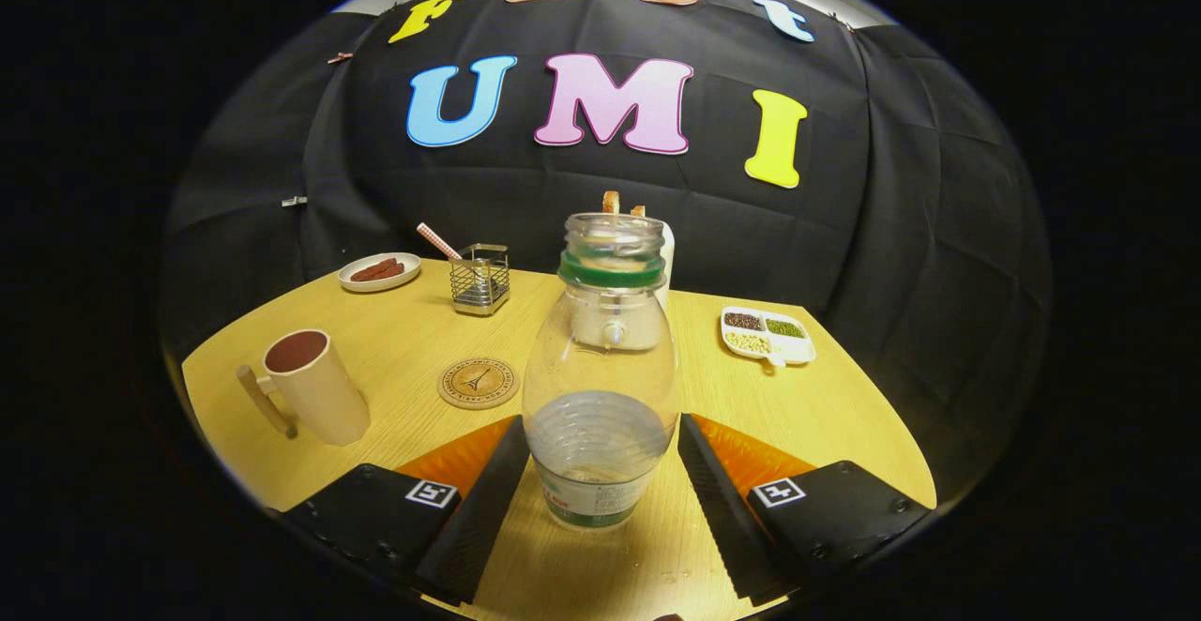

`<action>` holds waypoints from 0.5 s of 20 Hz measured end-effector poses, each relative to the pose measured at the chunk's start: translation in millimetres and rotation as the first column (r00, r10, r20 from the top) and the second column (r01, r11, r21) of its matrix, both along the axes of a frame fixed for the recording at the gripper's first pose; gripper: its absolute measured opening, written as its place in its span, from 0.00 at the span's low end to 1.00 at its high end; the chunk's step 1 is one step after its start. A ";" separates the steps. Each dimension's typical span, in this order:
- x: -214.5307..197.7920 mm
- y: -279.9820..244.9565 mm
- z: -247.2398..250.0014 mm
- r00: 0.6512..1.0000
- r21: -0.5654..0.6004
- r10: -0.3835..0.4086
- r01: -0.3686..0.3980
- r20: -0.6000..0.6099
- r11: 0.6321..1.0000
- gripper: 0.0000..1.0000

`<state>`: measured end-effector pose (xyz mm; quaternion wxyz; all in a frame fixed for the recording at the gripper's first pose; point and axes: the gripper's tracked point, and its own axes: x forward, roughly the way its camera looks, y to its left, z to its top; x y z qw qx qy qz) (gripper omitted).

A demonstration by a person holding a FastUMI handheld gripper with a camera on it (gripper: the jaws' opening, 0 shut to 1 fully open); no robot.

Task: Take the bottle from table, then pour the juice into the cup, finally place the bottle on the coaster

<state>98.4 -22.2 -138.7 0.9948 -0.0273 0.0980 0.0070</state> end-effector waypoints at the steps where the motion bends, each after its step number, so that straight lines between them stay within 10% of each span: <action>1: 1.7 0.2 -1.0 1.000 0.004 0.001 -0.001 0.002 1.000 0.97; 10: 9.1 8.3 1.2 1.000 0.014 0.007 -0.008 0.018 1.000 0.80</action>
